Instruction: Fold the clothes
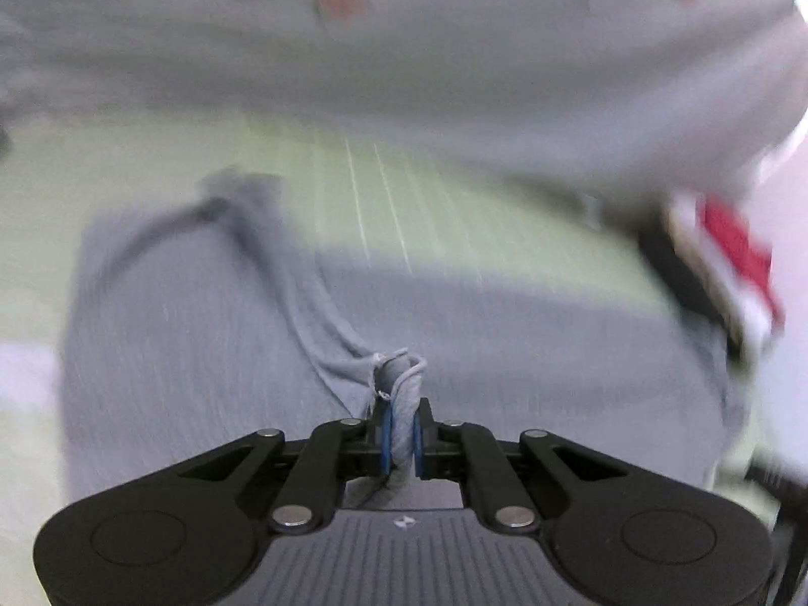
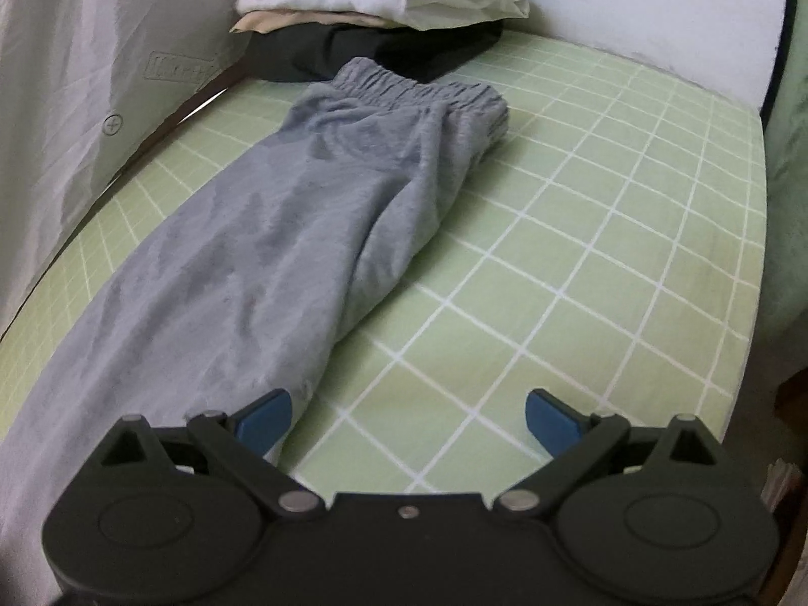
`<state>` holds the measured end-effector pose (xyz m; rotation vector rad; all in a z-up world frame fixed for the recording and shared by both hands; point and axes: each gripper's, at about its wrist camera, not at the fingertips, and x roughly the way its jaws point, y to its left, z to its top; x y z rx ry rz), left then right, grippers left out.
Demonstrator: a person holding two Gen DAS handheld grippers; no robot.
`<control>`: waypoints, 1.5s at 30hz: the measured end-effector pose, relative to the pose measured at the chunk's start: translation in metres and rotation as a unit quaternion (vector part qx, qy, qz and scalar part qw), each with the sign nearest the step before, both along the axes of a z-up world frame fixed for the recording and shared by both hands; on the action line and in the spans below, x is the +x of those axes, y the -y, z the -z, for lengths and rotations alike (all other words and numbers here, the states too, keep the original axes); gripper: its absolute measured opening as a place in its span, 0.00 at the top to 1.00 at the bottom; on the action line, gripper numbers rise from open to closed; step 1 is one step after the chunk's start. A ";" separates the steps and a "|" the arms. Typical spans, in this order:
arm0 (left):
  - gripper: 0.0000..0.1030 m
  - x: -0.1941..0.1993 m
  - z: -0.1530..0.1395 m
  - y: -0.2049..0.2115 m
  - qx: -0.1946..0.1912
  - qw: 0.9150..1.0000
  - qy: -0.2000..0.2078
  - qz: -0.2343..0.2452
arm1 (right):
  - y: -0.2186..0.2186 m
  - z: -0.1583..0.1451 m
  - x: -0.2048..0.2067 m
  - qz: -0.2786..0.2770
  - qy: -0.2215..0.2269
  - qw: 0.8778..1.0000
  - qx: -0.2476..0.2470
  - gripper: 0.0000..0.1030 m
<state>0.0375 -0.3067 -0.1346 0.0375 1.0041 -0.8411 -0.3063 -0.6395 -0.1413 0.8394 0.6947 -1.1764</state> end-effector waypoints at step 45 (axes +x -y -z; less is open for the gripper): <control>0.87 -0.047 -0.016 0.024 0.077 0.989 0.062 0.113 | 0.019 0.008 0.013 -0.054 -0.052 0.997 -0.014 0.01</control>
